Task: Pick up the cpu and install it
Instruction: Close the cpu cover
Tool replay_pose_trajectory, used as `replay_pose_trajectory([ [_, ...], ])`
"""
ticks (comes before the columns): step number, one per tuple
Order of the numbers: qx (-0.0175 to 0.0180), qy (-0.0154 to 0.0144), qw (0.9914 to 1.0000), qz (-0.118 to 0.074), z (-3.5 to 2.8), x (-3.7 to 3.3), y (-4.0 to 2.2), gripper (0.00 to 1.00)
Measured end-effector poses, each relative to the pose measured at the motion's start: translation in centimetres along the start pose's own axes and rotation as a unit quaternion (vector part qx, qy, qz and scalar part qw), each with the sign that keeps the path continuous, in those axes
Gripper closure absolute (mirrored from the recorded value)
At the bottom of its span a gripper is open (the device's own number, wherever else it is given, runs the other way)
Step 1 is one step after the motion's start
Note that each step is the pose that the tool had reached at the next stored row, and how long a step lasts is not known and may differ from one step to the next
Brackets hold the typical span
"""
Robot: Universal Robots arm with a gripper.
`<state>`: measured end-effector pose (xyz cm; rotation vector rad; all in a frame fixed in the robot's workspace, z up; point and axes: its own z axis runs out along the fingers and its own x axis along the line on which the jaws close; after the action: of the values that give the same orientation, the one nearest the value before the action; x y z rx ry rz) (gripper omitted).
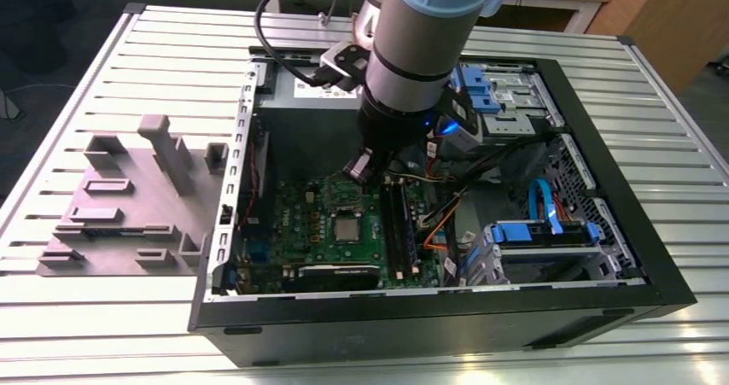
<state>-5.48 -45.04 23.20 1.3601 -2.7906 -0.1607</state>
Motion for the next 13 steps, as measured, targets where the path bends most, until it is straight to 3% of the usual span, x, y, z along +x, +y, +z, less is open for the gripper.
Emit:
replay_pose_trajectory([
  [13,-0.0001,0.0009,0.99997,-0.008,-0.05,0.40,-0.38,0.90],
])
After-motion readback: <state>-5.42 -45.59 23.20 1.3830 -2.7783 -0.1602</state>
